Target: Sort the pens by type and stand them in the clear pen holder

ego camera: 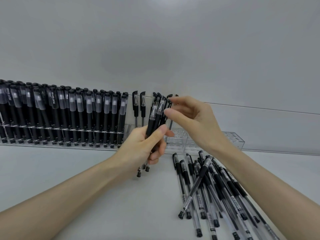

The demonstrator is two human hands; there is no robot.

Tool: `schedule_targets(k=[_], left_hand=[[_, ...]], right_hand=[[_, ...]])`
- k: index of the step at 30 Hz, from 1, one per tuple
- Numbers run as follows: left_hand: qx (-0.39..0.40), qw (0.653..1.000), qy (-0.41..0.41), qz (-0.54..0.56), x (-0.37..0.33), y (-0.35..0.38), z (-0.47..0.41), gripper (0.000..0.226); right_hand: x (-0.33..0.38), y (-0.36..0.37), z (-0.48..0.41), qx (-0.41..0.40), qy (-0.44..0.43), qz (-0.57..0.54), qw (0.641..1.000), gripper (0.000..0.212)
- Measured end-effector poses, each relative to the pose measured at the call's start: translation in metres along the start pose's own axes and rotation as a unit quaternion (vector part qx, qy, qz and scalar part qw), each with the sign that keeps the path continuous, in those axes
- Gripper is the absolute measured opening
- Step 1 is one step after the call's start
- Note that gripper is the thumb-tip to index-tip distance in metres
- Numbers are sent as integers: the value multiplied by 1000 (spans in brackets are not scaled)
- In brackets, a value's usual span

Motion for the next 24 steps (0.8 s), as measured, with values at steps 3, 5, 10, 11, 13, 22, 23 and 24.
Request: schedule_targets(k=[3, 5, 10, 11, 13, 22, 23, 24], left_hand=[[3, 1000, -2, -18, 0, 4, 1, 42], [-15, 1000, -7, -14, 0, 1, 1, 41], [-118, 992, 0, -39, 0, -18, 0, 32], [-134, 990, 5, -43, -2, -20, 1, 31], [-148, 988, 14, -52, -5, -20, 2, 30], [-134, 991, -21, -17, -1, -17, -1, 25], [-131, 991, -21, -14, -1, -16, -1, 22], [-128, 992, -17, -11, -1, -16, -1, 20]], right_hand=[[0, -2, 1, -11, 15, -44, 999, 30], [3, -9, -2, -40, 5, -55, 998, 29], [8, -44, -16, -181, -43, -40, 982, 21], [8, -48, -17, -193, -62, 1, 979, 23], [6, -51, -20, -196, -97, 84, 972, 28], [-12, -38, -24, -146, -114, 158, 970, 23], [-13, -36, -25, -137, -116, 165, 970, 23], [-14, -34, -25, -128, -121, 177, 968, 23]])
Point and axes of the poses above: each hand's wrist, its own z-axis away from the middle knuckle, its own y-axis out of the palm, x = y × z, the point moved 5 cm from there along -z, towards the middle knuckle, and after that the axes turned 8 degrees about -y, right-handed, at the moved point
